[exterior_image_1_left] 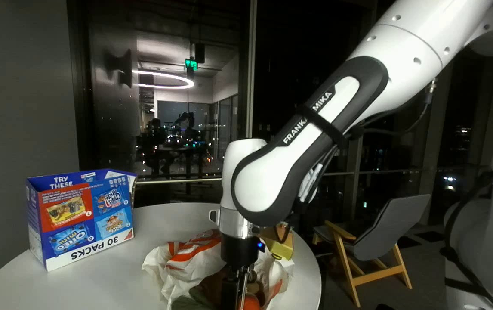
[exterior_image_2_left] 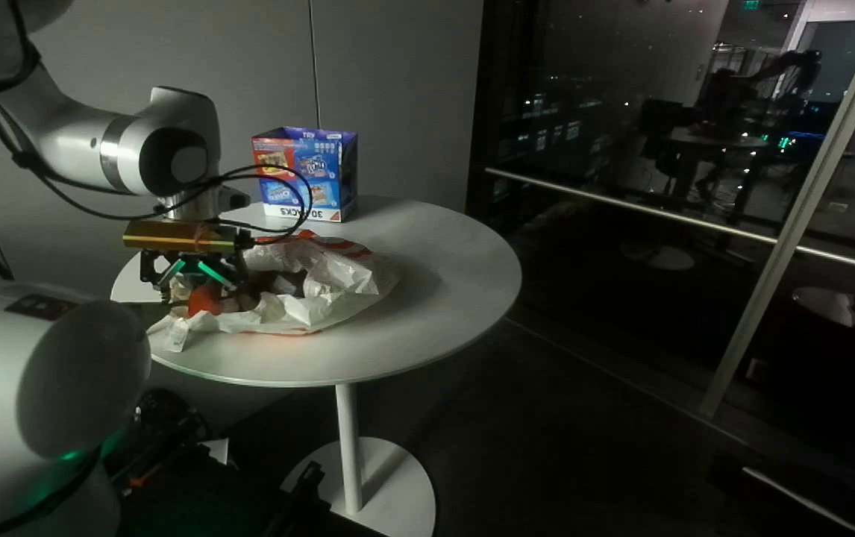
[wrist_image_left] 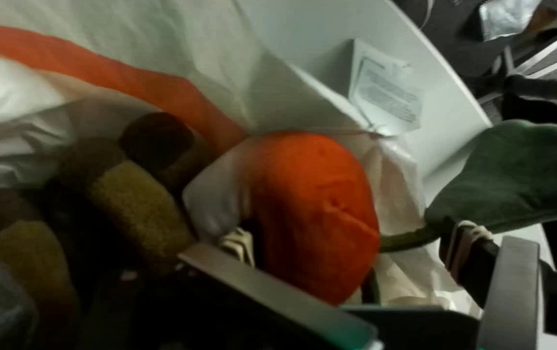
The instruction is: Move the items from the plastic to the table
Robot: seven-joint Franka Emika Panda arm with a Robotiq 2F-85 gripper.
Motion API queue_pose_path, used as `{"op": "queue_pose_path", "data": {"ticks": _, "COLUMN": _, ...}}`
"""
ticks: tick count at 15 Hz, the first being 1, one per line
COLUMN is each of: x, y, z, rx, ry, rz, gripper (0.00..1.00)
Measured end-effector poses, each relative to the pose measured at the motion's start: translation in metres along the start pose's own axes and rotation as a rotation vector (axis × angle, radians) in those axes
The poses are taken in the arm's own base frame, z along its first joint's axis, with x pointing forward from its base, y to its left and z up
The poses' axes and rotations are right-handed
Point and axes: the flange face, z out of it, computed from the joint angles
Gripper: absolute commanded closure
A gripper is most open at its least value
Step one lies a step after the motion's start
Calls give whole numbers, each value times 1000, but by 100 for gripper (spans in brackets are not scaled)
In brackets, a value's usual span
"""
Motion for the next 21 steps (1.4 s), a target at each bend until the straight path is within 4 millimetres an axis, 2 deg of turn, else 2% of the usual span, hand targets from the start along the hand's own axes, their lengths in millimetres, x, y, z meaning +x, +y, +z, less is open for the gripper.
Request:
{"op": "queue_pose_path", "data": {"ticks": 1, "x": 3, "y": 1, "z": 8, "rx": -44, "ry": 4, "rz": -10, "gripper": 27}}
{"op": "queue_pose_path", "data": {"ticks": 4, "x": 7, "y": 2, "z": 24, "rx": -142, "ry": -1, "rz": -19, "gripper": 49}}
{"op": "queue_pose_path", "data": {"ticks": 10, "x": 11, "y": 2, "z": 18, "rx": -224, "ry": 13, "rz": 28, "gripper": 95}}
{"op": "queue_pose_path", "data": {"ticks": 14, "x": 6, "y": 4, "z": 0, "rx": -237, "ry": 7, "rz": 78, "gripper": 100}}
{"op": "queue_pose_path", "data": {"ticks": 17, "x": 1, "y": 3, "z": -21, "rx": -260, "ry": 18, "rz": 83, "gripper": 96}}
{"op": "queue_pose_path", "data": {"ticks": 21, "x": -5, "y": -14, "z": -57, "rx": -350, "ry": 124, "rz": 5, "gripper": 98}}
